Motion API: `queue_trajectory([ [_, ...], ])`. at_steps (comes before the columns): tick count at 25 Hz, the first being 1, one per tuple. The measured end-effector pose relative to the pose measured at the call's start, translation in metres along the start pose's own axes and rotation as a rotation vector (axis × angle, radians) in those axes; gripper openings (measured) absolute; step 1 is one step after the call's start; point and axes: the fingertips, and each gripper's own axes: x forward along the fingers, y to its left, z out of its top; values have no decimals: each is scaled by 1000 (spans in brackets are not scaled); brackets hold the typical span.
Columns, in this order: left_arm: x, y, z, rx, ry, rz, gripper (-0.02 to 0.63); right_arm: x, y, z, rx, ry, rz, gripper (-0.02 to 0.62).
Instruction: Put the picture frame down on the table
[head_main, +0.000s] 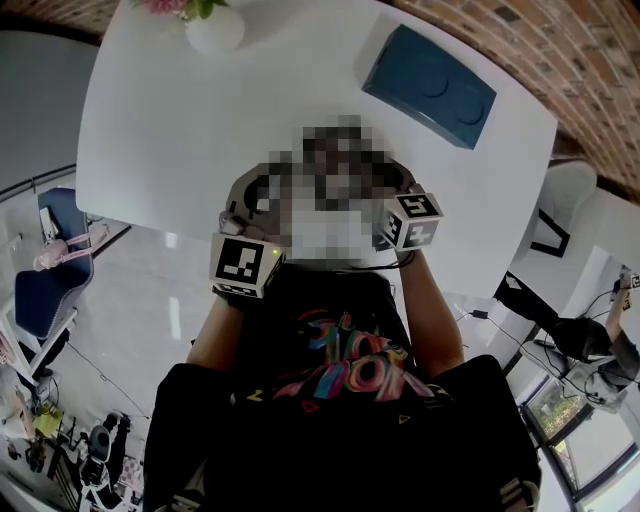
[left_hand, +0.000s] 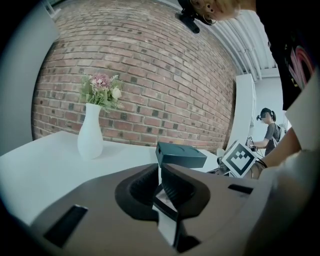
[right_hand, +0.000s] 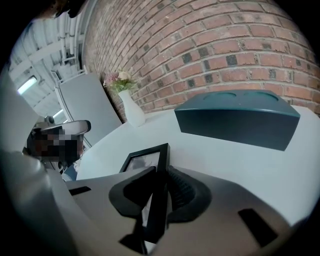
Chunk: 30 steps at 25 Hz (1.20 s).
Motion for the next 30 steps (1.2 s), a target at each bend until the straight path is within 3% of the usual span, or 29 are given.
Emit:
queue_trajectory([
  [14, 0, -3, 2, 5, -2, -5, 35, 5, 0, -5, -35, 75, -47, 95],
  [30, -4, -5, 5, 15, -5, -5, 35, 3, 0, -4, 4, 73, -40, 101],
])
